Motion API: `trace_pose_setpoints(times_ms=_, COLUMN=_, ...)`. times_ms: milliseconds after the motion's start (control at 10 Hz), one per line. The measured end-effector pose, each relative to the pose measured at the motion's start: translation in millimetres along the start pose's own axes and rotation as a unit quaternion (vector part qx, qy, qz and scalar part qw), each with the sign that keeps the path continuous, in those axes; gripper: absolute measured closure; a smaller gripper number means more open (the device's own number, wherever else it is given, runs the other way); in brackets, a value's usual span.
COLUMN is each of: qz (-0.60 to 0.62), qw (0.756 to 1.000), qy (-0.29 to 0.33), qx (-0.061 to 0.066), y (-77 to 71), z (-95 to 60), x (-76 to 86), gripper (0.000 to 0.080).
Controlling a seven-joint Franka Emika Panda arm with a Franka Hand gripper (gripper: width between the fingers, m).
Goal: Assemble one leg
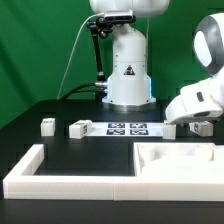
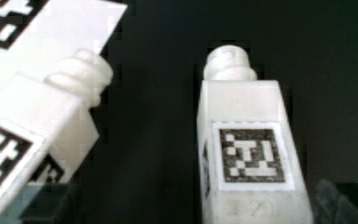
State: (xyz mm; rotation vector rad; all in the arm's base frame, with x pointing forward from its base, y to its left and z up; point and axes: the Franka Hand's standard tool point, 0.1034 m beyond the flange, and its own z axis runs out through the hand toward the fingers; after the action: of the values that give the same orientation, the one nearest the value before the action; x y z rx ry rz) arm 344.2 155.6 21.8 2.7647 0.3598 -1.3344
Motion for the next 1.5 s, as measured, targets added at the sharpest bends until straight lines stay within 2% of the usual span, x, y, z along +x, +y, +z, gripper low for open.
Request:
trace_pose_setpoints(times_ms=200, qz=0.001, qw=1.000, qy=-0.001, qx=0.000, y=0.1, z=8.3, x=2.0, gripper=0.0150)
trace_pose_setpoints(times_ms=500, qz=0.002, qw=1.000, qy=-0.004, qx=-0.001, y=-3.8, z=8.7, x=2.0, gripper=0.0150)
trace_pose_setpoints(times_ms=600, qz=0.003, qw=1.000, qy=-0.005, qx=0.001, y=-4.2, z=2.3, x=-0.2, gripper=0.0150)
trace_pose_setpoints(times_ms=700, qz=0.007, qw=1.000, qy=-0.008, qx=0.012, y=-5.0, z=-1.0, x=-3.6, gripper=0.0150)
trace_pose_setpoints(times_ms=1100, qz=0.008, qw=1.000, qy=-0.002, qx=0.015, y=-3.5, z=18.8, x=0.1, gripper=0.0150)
trace_pose_setpoints(times_ms=1500, qz=0.007, qw=1.000, qy=-0.004, qx=0.014, y=-4.6, z=21.9, x=-0.7, gripper=0.0150)
